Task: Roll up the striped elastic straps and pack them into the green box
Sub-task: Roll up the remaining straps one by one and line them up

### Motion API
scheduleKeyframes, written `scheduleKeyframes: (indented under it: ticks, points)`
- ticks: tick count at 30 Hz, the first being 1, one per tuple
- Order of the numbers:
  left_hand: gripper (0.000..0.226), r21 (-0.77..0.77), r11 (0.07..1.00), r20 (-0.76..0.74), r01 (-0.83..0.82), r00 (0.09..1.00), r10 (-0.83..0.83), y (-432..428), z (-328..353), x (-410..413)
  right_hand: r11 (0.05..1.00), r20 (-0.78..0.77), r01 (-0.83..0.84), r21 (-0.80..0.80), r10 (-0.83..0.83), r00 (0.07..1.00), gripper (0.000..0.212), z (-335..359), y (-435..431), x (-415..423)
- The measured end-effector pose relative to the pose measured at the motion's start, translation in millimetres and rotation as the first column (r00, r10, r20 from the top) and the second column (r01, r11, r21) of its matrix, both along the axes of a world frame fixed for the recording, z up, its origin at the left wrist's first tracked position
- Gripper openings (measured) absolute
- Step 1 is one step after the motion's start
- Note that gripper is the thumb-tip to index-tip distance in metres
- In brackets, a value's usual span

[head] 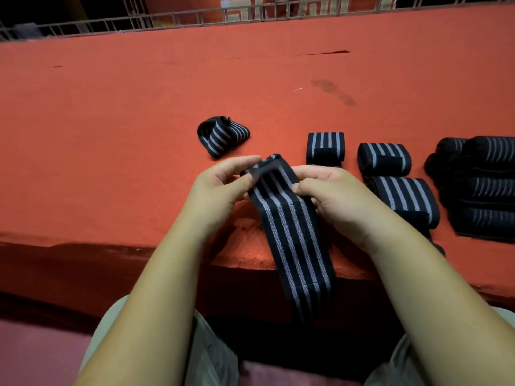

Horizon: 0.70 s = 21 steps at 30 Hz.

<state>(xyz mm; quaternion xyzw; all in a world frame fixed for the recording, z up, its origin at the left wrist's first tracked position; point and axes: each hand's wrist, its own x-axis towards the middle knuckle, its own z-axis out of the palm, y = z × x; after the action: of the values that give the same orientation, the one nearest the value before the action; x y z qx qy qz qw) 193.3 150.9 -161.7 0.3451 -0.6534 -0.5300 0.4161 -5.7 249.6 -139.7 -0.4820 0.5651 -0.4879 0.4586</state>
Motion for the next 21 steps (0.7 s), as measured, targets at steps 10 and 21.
scheduleKeyframes:
  ticks: [10, 21]
  points:
    - [0.029, 0.166, 0.959, -0.042, -0.23, 0.97, 0.24, -19.1, 1.3, -7.7, 0.994, -0.142, -0.101, 0.04, 0.106, 0.984, 0.036, 0.1, 3.1, 1.3]
    - [0.016, 0.289, 0.937, -0.157, -0.197, 0.956, 0.249, -80.9, 28.9, -54.6, 0.991, -0.462, 0.133, -0.035, -0.134, 0.877, 0.039, -19.3, -11.9, -13.1]
